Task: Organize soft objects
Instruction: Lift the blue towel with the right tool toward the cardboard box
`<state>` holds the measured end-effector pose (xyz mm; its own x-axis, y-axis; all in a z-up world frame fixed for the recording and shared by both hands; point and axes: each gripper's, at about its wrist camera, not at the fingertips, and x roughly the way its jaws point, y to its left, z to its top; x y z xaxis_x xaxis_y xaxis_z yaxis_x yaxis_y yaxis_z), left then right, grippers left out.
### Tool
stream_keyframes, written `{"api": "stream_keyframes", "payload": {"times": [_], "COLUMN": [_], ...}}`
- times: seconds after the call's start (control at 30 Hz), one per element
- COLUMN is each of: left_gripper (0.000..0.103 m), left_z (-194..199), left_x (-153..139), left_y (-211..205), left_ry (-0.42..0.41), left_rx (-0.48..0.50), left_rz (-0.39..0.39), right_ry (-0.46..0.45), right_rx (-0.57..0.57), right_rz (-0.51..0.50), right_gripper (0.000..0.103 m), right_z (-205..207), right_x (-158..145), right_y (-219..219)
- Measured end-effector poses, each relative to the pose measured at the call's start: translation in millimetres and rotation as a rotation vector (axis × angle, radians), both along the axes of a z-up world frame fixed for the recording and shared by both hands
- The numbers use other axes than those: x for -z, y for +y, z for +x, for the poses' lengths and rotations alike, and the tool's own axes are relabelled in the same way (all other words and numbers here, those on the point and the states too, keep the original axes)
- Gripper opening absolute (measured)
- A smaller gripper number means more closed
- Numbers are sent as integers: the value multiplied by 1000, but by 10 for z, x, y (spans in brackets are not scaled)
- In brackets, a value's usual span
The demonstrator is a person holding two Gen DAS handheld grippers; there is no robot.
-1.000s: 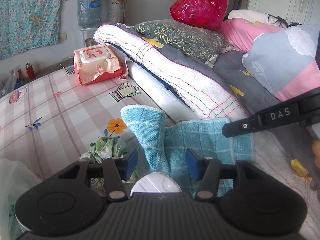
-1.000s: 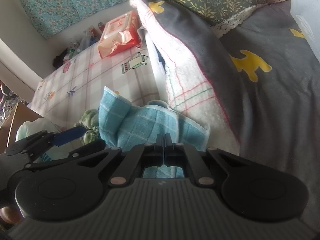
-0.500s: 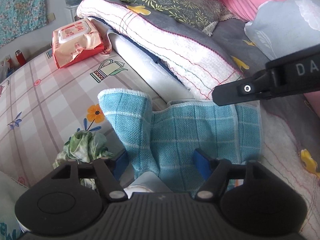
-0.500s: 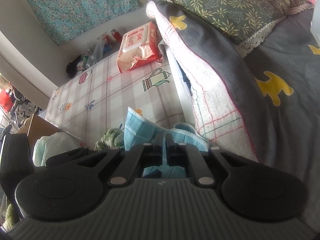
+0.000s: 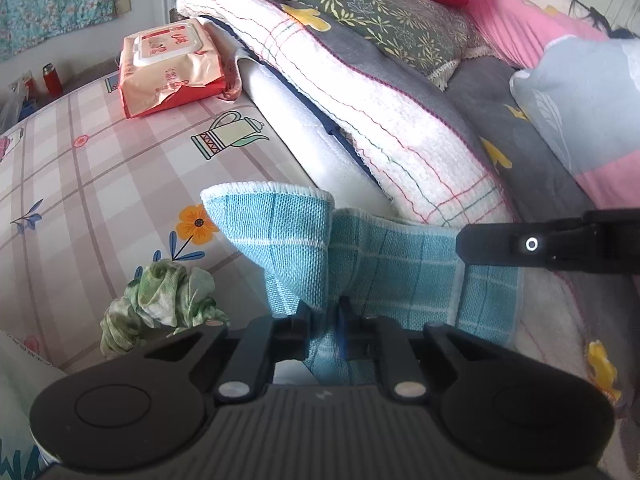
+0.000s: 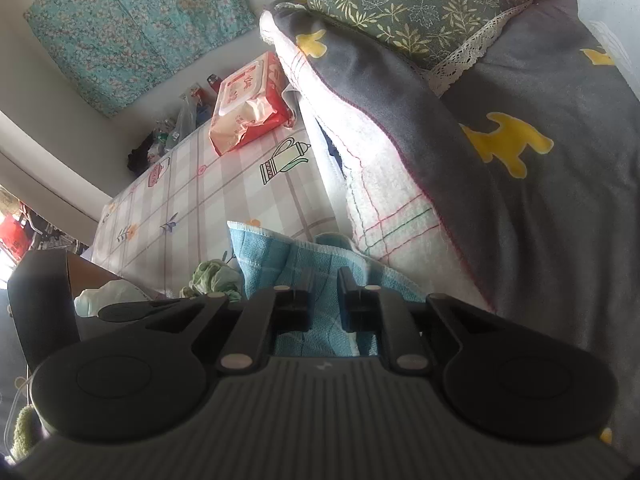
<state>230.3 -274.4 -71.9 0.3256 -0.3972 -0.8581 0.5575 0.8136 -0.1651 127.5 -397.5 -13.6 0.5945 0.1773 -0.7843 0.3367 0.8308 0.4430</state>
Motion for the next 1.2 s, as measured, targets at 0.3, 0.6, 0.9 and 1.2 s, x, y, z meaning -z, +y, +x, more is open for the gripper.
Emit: {"api": "stream_keyframes", "payload": {"times": [0.3,0.6,0.9,1.2], "left_gripper": [12,12,12,12], "left_z": [-63,-247,-459,-959], "left_x": [-596,-924,-1202,-1785], "left_y": [504,1049,1812,2866], "left_ry": [-86,-63,-51,-259], "left_rx": [-86,-114,-189,-348], "left_rz": [-205,-380,-498,-437], "right_ry": [-38,-73,-135,-179], "right_rx": [26,14,-109,-370], "right_rz": [217,524,728,793], "right_gripper": [47,59,61,61], "right_z": [61,222,410,772], "right_x": [-9,99,-26,-571], "right_y": [-1,154,571,1558]}}
